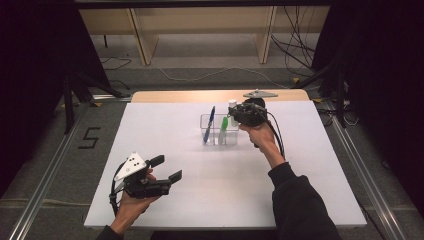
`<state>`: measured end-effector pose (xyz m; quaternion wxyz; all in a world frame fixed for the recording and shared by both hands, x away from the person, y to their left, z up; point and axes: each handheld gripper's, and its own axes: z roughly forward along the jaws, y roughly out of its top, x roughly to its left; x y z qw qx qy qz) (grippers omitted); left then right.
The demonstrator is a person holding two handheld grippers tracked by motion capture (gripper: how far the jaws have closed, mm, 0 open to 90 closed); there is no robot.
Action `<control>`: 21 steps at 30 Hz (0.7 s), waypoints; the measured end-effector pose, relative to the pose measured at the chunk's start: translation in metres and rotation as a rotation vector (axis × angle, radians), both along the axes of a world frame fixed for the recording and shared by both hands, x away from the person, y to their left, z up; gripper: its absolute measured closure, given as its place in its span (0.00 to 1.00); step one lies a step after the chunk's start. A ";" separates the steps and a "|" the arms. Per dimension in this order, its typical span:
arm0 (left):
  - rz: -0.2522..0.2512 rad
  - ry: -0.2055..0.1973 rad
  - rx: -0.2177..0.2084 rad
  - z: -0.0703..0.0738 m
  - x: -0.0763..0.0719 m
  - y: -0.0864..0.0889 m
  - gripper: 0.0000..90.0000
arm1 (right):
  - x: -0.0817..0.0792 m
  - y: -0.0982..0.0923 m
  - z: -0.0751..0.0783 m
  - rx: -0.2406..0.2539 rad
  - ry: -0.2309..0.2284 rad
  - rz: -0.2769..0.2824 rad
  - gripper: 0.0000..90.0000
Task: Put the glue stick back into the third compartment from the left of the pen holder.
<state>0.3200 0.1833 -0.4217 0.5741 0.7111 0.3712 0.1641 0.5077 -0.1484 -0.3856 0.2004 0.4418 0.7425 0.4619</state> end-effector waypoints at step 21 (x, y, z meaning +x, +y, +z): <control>-0.005 0.001 0.006 0.000 0.000 0.000 0.17 | 0.008 0.007 -0.018 -0.018 0.065 -0.021 0.76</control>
